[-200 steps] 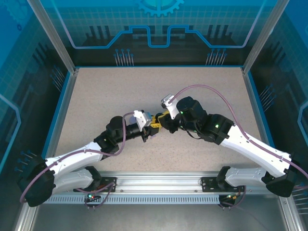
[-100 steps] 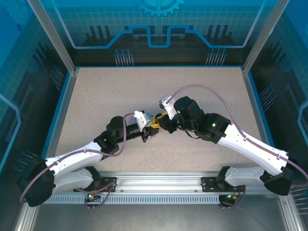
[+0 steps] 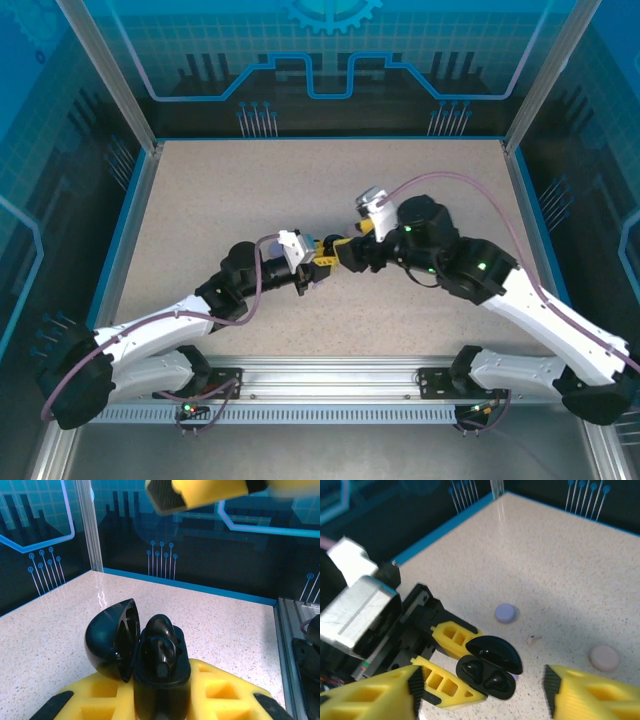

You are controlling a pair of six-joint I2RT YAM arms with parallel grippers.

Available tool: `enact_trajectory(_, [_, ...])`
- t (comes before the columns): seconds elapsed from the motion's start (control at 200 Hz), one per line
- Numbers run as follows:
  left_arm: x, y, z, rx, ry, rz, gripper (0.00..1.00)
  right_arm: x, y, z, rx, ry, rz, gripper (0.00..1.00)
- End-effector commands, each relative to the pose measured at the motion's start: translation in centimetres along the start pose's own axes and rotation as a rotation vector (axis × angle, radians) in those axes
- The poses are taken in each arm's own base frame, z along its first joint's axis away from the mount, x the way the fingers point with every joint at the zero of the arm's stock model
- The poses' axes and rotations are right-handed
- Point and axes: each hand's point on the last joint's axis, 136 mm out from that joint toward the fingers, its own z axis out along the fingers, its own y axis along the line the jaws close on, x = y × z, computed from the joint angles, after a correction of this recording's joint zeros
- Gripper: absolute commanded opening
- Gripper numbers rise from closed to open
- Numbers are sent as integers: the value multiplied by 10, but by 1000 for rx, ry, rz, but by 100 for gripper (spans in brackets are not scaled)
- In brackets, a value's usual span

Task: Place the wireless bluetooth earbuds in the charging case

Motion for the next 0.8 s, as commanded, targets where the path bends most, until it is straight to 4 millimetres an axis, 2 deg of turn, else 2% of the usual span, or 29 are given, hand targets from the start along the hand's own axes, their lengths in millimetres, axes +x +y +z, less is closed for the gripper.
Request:
enact_trajectory(0.0, [-26,-7,-1,32,-90,3,0,-10,4,-21,-83,-71,12,82])
enact_trajectory(0.135, [-37,-12,-2,61,-130,-14,0,-5,1,-31,-159,-96,67,100])
enact_trajectory(0.32, [-49,-21,-3,116,-163,-27,0,-2,10,-28,-277,-82,120,100])
enact_trajectory(0.43, [-53,-24,-4,130,-175,-29,0,4,17,-17,-339,-25,128,100])
enact_trajectory(0.54, [-55,-25,-5,136,-180,-31,0,12,15,-1,-348,41,150,100])
enact_trajectory(0.74, [-55,-25,-4,137,-174,-33,0,14,23,17,-425,88,180,100])
enact_trajectory(0.795, [-54,-24,-4,135,-172,-33,0,12,26,18,-449,89,179,97])
